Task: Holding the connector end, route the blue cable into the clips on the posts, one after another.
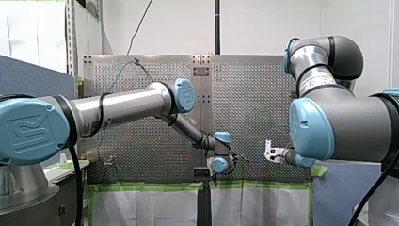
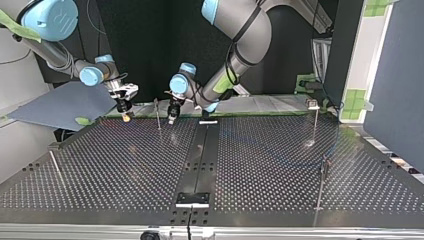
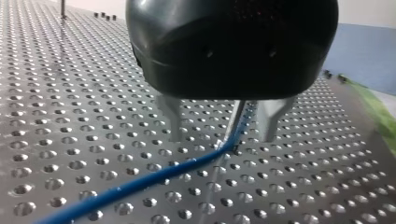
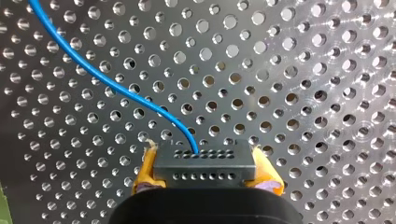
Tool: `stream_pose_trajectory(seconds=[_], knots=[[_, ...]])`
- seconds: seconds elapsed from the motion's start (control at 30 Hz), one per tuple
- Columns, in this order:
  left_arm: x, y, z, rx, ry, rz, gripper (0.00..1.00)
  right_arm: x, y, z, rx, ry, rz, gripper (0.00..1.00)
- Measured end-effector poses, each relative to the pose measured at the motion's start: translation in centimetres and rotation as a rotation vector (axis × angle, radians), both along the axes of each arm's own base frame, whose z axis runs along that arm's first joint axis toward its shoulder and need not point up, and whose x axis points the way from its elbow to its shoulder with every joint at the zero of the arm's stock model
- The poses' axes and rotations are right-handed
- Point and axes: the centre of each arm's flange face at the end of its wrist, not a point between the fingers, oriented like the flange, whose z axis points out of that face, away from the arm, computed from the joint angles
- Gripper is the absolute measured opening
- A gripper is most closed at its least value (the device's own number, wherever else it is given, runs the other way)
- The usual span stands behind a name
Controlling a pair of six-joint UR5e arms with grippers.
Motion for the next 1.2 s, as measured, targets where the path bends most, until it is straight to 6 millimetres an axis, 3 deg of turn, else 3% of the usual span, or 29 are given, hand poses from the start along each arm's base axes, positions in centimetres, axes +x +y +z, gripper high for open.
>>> stream_pose_trajectory(seconds=[0.4,0.77,1.03,1.2], knots=[[-1.5,0.4,-0.7,0.166,0.036,0.023,1.0,0.1,0.0,0.0,0.0,-0.001,0.009,0.0],[-4.3,-0.7,0.6,0.288,0.053,-0.055,1.0,0.1,0.2,-0.1,0.006,-0.003,0.014,0.0],[-5.2,-1.2,3.5,0.271,0.003,-0.074,1.0,0.3,0.3,-0.1,0.008,-0.003,0.022,0.0],[-6.3,-1.1,3.2,0.271,0.0,-0.078,1.0,0.4,0.3,-0.1,0.011,-0.003,0.024,0.0]])
